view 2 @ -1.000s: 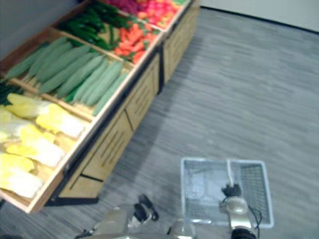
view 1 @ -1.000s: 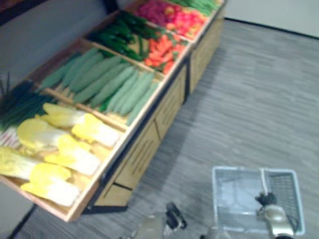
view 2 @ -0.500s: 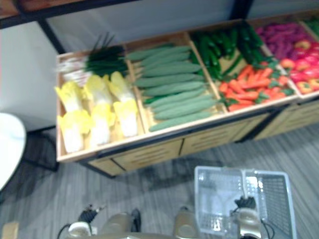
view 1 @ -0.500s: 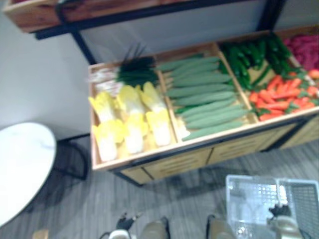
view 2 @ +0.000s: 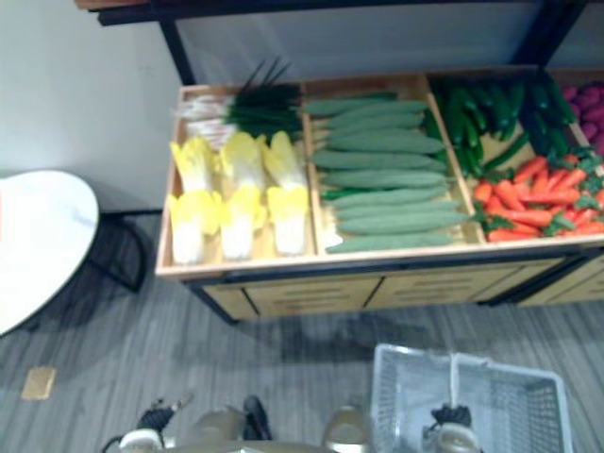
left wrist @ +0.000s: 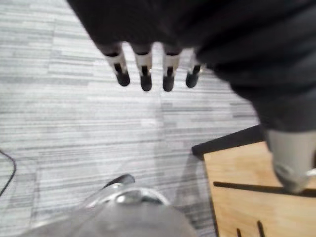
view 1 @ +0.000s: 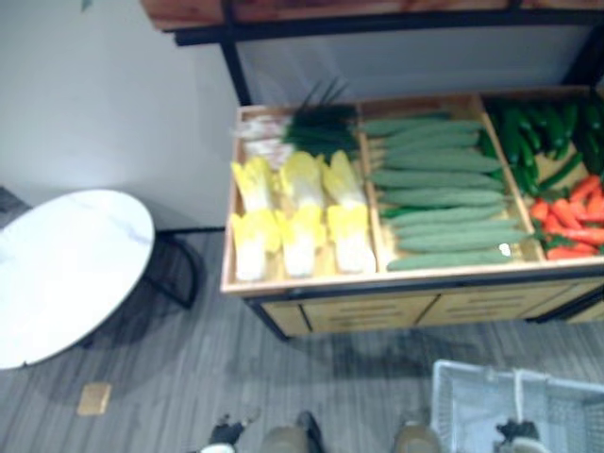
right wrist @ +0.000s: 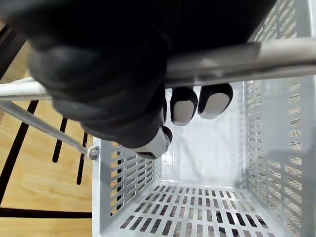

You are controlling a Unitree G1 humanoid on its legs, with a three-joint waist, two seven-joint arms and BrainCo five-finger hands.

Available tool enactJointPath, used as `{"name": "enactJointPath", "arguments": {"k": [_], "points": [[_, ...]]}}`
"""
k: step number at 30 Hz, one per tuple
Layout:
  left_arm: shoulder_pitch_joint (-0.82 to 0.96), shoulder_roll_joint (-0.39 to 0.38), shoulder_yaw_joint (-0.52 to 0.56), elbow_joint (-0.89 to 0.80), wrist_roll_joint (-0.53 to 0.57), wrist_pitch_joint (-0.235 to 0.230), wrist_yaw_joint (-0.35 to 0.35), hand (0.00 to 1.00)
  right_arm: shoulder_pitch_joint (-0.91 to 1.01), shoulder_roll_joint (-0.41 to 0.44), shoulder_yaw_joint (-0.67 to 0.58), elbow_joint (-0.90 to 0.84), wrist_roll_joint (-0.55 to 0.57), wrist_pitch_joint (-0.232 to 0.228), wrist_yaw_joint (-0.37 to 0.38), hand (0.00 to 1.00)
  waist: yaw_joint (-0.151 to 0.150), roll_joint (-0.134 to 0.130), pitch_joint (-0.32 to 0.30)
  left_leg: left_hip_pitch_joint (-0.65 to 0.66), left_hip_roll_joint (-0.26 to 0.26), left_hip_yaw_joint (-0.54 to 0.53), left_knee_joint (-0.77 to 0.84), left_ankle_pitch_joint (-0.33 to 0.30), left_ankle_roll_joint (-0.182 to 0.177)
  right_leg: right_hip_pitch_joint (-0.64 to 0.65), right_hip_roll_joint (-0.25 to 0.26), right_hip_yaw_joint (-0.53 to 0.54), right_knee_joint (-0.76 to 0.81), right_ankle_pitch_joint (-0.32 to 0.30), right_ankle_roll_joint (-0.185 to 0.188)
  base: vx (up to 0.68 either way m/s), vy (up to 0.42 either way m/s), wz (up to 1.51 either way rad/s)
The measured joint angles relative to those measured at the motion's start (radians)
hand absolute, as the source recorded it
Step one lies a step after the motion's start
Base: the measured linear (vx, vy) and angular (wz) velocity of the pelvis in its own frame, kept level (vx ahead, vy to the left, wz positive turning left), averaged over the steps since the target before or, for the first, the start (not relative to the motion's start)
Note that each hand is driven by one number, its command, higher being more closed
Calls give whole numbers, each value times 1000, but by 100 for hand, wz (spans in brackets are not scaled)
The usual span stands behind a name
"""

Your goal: Pick vegetable in the basket

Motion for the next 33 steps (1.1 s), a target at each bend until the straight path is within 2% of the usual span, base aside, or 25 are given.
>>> {"name": "enactJointPath", "arguments": {"k": [1, 3, 5, 6, 7, 10, 13, 15, 19, 22, 24, 26, 30, 33], "points": [[-18, 11, -5, -41, -27, -1, 4, 0, -1, -3, 25, 0, -2, 1, -2, 100, 3, -1, 0, -1, -15, 8, -15, 0, 5, -23, -14, -2, 29, 8, -8, 36, 195, -13], [-37, 38, -6, -114, -50, -3, 15, 0, -12, 3, 59, -8, -5, 2, -1, 100, -1, -2, 0, -11, -15, 8, -23, 1, 6, -73, 2, 5, 78, 14, -69, -3, 108, -14], [-86, 97, -31, -201, -75, -4, 46, 0, -4, 37, 110, -24, -7, -4, 0, 100, -7, -10, 0, -18, 2, -8, -33, 6, 6, -99, 92, 110, 85, -2, -67, -5, 1, 10], [-116, 120, -40, -223, -75, -6, 56, 0, 2, 50, 125, -25, -7, -6, -3, 100, -8, -13, 1, -15, 5, -18, -33, 17, 11, -96, 115, 109, 73, -4, -84, 17, -71, 23], [-156, 134, -42, -255, -75, -18, 81, 0, 8, 53, 140, -30, -2, -9, -13, 100, -8, -20, 3, -10, -1, -24, -31, 23, 12, -83, 108, 78, 63, -11, -96, 30, -54, 17], [-236, 177, -36, -385, -65, -41, 139, 0, 4, 52, 155, -63, 1, -22, -24, 100, -14, -20, 7, -21, 2, -43, -58, 56, 5, -63, 120, 68, -2, 1, -84, 23, -84, 5], [-297, 221, -18, -550, -63, -63, 217, 0, -3, 43, 155, -69, 2, -55, -32, 100, -22, -22, 13, -21, -1, -43, -127, 97, -4, -93, 133, 71, -19, 8, -88, -41, -73, 0], [-336, 224, 6, -606, -63, -80, 254, 0, -11, 33, 155, -69, 2, -61, -36, 100, -27, -15, 20, -20, -2, -40, -156, 114, -5, -101, 138, 73, -27, 14, -91, -4, -42, -8], [-414, 228, 8, -652, -63, -87, 296, 0, -29, 18, 154, -73, 2, -60, -50, 100, -32, 3, 40, -19, 2, -16, -172, 123, -6, -112, 148, 91, -36, 31, -95, 30, -14, -16], [-485, 230, 4, -674, -62, -91, 312, 0, -55, 9, 154, -75, 2, -60, -51, 100, -34, 5, 76, -20, 4, -4, -172, 124, -6, -121, 151, 104, -36, 36, -97, 8, -3, -15], [-545, 266, -19, -671, -60, -92, 320, 0, -93, -8, 164, -79, 2, -60, -52, 100, -37, 11, 90, -58, 4, 11, -167, 128, -3, -167, 153, 122, -32, 48, -99, -40, 6, -17], [-624, 307, -49, -657, -55, -93, 322, 0, -137, -28, 184, -82, 2, -60, -54, 100, -53, 14, 128, -90, 4, 10, -157, 136, 5, -195, 153, 124, -31, 63, -100, -55, 7, -2], [-771, 356, -119, -523, -16, -83, 323, 0, -203, -54, 218, -112, 1, -62, -68, 100, -57, 16, 197, -111, 4, 36, -152, 140, 7, -236, 156, 152, -22, 80, -99, -71, 13, -17], [-804, 363, -147, -453, -15, -66, 317, 0, -228, -55, 223, -118, 1, -67, -79, 100, -59, 17, 199, -143, 3, 46, -153, 143, 9, -284, 156, 166, -4, 81, -97, -16, -2, -13]]}}
